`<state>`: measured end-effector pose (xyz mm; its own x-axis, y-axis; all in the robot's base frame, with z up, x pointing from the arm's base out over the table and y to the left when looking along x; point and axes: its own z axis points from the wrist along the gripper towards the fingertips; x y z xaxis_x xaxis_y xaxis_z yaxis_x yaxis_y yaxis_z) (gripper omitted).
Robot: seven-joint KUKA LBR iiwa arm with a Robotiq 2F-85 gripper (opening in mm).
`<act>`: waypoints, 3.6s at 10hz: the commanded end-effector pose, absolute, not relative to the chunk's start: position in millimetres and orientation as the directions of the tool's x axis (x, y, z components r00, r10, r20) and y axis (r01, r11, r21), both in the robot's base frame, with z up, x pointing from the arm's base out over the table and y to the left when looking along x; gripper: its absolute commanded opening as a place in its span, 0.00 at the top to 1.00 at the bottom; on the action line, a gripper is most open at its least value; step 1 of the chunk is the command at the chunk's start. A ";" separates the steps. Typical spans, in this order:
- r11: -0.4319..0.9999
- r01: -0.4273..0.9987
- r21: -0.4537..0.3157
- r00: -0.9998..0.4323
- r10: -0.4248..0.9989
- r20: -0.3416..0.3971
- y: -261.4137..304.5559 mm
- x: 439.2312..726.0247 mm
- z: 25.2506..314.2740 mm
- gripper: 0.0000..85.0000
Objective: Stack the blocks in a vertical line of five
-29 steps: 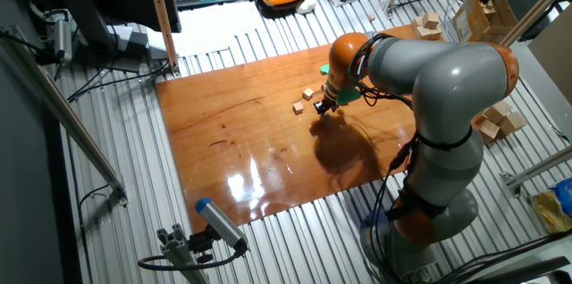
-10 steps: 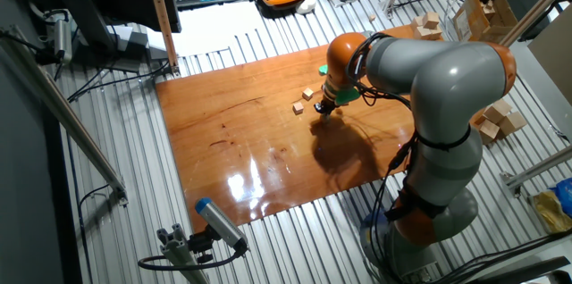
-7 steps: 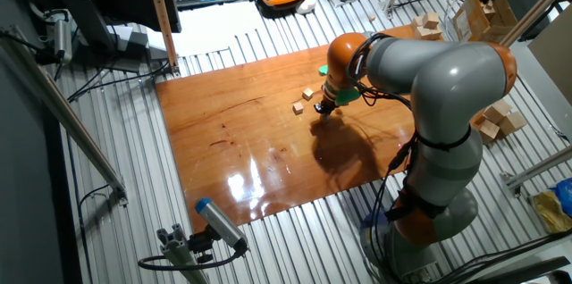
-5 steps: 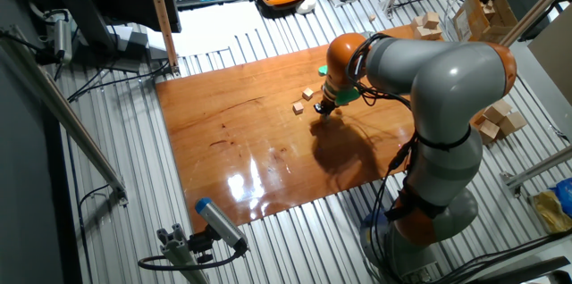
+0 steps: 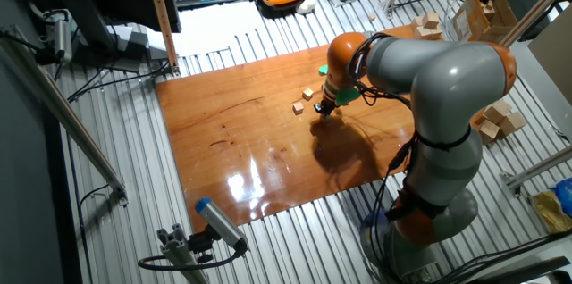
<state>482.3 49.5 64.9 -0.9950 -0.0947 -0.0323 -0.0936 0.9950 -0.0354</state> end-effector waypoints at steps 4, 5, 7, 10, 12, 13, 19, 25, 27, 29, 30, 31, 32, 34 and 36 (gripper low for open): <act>0.998 -0.067 -0.017 -0.997 -0.068 -0.036 49.2 482.3 64.9 1.00; 0.998 -0.066 -0.012 -0.997 -0.066 -0.033 49.2 482.3 64.9 1.00; 0.998 -0.053 -0.029 -0.999 -0.053 0.012 49.2 482.3 64.9 1.00; 0.997 -0.067 -0.034 -0.996 -0.065 0.063 49.2 482.3 64.9 1.00; 0.997 -0.069 -0.043 -0.997 -0.066 0.050 49.2 482.3 64.9 1.00; 0.997 -0.067 -0.043 -0.997 -0.065 0.047 49.2 482.3 64.9 1.00; 0.999 -0.019 -0.029 -0.999 -0.017 0.043 50.8 482.5 66.5 0.60; 0.999 -0.015 -0.029 -1.000 -0.016 -0.018 53.9 478.9 59.3 0.60; 0.999 -0.026 -0.028 -1.000 -0.027 -0.017 50.8 480.7 55.7 0.60; 0.999 -0.040 -0.025 -0.999 -0.040 -0.016 47.3 481.1 51.8 0.60; 0.998 -0.054 -0.023 -0.998 -0.054 -0.016 46.8 480.9 51.8 0.60; 0.997 -0.075 -0.029 -0.997 -0.076 -0.017 47.0 480.8 52.3 0.60; 0.994 -0.098 -0.039 -0.995 -0.099 -0.015 47.1 480.8 52.2 0.60; 0.991 -0.128 -0.048 -0.992 -0.129 -0.013 47.1 480.8 51.9 0.60; 0.990 -0.130 -0.046 -0.991 -0.131 -0.013 46.7 481.2 51.0 0.60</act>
<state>481.2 46.8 50.8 -0.9916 -0.1286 -0.0128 -0.1279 0.9906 -0.0476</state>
